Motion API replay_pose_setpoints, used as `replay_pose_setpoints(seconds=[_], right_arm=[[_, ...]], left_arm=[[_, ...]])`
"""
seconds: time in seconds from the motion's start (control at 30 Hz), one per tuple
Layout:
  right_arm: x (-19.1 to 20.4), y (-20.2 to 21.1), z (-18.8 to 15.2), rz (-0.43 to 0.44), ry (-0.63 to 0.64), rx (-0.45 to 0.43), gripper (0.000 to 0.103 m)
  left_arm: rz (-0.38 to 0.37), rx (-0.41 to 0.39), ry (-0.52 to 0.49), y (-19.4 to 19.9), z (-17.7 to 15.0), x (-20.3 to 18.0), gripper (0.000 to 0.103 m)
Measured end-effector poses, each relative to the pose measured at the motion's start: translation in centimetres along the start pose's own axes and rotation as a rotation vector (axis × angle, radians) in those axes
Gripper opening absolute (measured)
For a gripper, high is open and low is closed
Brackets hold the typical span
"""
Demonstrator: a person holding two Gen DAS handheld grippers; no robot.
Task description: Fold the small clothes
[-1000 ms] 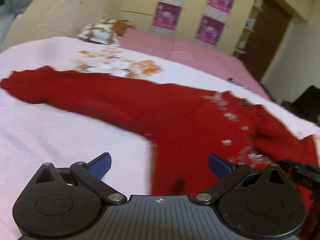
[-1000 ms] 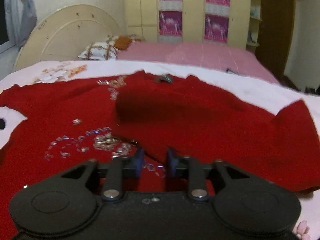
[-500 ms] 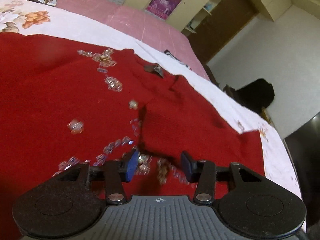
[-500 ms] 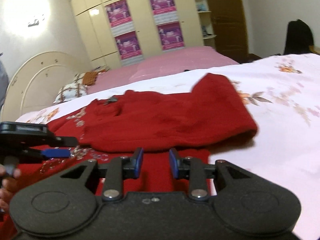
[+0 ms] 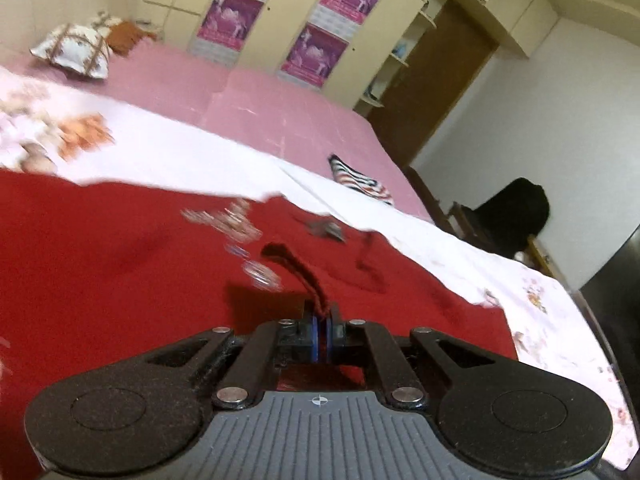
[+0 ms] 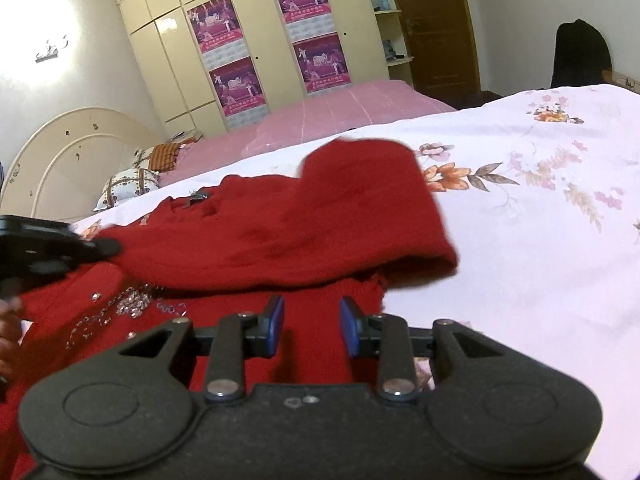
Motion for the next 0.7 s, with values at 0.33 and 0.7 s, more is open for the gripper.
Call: replay_pose_setpoints(seconds=[0.33, 0.7], right_arm=[[-2.0, -1.0, 0.3, -0.067, -0.031, 0.002, 0.034], [-3.0, -3.8, 1.0, -0.11, 0.052, 0.073, 0.023]], left_arm=[[0.075, 0.002, 0.061, 0.3, 0.9, 6.4, 0.004], [0.101, 0.016, 0.083, -0.1, 0.7, 8.8, 0.004]])
Point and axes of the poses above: each gripper's, at about its wrist camera, not at the fingertips, and y roughly against the way its jaws point, x to its left, z to its top, the point moved 8 cm from there along -y, roughly the way its jaws point, and after that the axes turned 10 degrees about z, right-handed, at the moved point
